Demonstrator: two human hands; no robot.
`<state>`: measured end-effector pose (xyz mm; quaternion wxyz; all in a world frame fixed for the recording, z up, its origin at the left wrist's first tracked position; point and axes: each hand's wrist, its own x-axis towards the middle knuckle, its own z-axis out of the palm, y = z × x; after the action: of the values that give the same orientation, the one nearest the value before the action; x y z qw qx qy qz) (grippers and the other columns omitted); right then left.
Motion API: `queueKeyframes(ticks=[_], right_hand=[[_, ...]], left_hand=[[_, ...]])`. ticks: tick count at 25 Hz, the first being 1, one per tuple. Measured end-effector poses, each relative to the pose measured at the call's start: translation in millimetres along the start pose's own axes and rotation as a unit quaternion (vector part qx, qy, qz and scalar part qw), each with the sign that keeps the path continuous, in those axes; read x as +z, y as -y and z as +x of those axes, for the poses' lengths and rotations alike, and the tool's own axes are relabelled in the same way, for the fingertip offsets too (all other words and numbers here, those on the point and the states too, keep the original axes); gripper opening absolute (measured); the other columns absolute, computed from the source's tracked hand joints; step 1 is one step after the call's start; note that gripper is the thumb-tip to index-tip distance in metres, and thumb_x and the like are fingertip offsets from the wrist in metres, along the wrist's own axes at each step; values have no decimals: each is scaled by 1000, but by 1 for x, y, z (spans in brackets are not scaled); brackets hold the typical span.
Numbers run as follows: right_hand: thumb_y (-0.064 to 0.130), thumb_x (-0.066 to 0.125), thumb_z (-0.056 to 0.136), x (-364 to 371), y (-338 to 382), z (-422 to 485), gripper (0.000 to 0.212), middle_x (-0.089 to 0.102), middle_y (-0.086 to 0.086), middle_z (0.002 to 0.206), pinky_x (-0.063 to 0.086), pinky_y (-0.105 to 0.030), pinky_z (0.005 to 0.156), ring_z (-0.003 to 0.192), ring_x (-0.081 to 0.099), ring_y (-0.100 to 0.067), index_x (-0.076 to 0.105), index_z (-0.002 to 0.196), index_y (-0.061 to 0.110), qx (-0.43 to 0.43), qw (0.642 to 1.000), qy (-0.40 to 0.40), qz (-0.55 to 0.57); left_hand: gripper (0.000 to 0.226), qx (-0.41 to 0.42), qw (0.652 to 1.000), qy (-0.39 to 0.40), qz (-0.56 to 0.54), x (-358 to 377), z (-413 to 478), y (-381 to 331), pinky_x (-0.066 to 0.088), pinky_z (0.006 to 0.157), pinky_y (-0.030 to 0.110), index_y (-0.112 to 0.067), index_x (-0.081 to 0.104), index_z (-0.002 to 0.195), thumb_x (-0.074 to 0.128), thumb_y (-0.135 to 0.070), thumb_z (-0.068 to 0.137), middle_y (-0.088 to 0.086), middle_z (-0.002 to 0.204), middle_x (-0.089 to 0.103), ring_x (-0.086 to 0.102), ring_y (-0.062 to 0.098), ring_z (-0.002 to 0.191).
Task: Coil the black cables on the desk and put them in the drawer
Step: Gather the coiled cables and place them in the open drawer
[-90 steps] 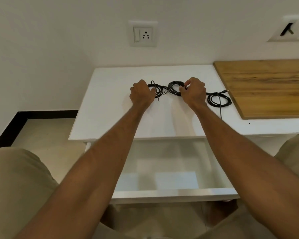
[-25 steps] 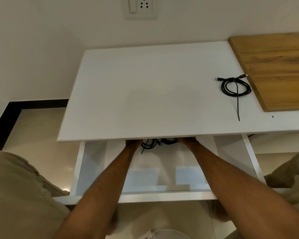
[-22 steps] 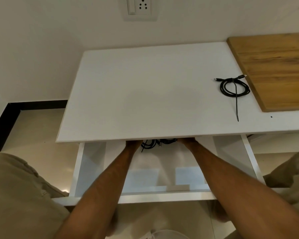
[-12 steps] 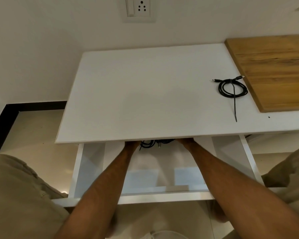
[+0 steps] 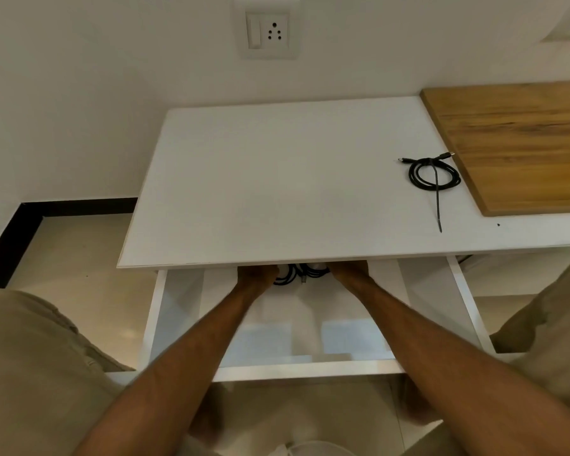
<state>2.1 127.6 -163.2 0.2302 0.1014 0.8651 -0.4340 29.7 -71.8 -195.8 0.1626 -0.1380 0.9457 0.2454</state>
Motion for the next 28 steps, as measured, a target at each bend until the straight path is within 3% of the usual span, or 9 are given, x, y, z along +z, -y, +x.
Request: queueKeyframes(ticks=[2, 5, 9, 12, 16, 18, 21, 24, 28], right_hand=[[15, 60, 98, 4, 3, -11, 34, 63, -10, 137, 39, -20, 97, 130, 55, -25, 62, 130, 3, -21, 999, -36, -35], [2, 58, 94, 9, 7, -36, 21, 73, -17, 113, 44, -21, 92, 113, 65, -30, 72, 104, -8, -109, 985, -62, -115], [9, 63, 93, -5, 26, -57, 19, 74, -17, 111, 53, -32, 94, 107, 67, -31, 75, 102, -3, -188, 941, 61, -276], [32, 67, 94, -30, 63, -78, 35, 70, -6, 122, 56, -34, 95, 108, 66, -22, 71, 120, 10, -135, 864, 265, -406], [22, 64, 98, -83, 96, -100, 28, 75, -10, 117, 59, -32, 94, 107, 72, -19, 74, 115, 2, -127, 888, 362, -253], [21, 63, 99, -107, 101, -97, 24, 79, -10, 100, 62, -27, 77, 90, 75, -17, 77, 102, 2, -161, 934, 285, -141], [18, 65, 97, -124, 89, -72, 18, 79, -8, 85, 55, -24, 63, 77, 71, -18, 77, 90, 8, -211, 977, 20, -30], [7, 67, 90, -123, 63, -43, 13, 75, -4, 102, 51, -22, 82, 94, 67, -18, 75, 100, 12, -248, 938, -232, -66], [1, 67, 87, -125, 50, -28, 35, 60, -14, 130, 42, -43, 105, 127, 50, -35, 66, 121, 8, -227, 903, -328, -158]], left_hand=[[14, 37, 991, 52, 114, -11, -10, -12, 44, 80, 18, -19, 61, 94, 48, -16, 99, -8, 99, 61, 58, 9, 95], [31, 76, 956, 174, 223, -28, -28, -29, 49, 81, 27, -9, 60, 123, 50, -20, 95, 7, 124, 64, 62, 25, 112], [37, 169, 925, 210, 267, -59, -65, -50, 53, 95, 36, -8, 64, 125, 55, -32, 98, 10, 126, 64, 62, 29, 114], [33, 152, 914, 342, 157, -102, -86, -72, 59, 82, 34, -14, 68, 120, 56, -36, 99, 2, 114, 67, 67, 21, 102], [23, 201, 937, 284, -38, -156, -93, -86, 63, 80, 33, -9, 69, 115, 54, -22, 102, 4, 107, 76, 74, 16, 95], [18, 206, 955, 172, -128, -161, -85, -82, 62, 75, 30, -13, 67, 113, 57, -20, 100, 0, 99, 78, 75, 17, 86], [21, 234, 965, -25, -113, -150, -62, -70, 53, 77, 26, -17, 66, 116, 63, -23, 96, -8, 100, 73, 67, 12, 88], [37, 233, 959, -116, -114, -138, -44, -61, 52, 85, 26, -16, 60, 125, 70, -29, 92, -8, 111, 68, 61, 11, 98], [51, 232, 955, -164, -86, -128, -32, -57, 48, 99, 36, -14, 54, 133, 72, -33, 90, -1, 126, 60, 52, 20, 116]])
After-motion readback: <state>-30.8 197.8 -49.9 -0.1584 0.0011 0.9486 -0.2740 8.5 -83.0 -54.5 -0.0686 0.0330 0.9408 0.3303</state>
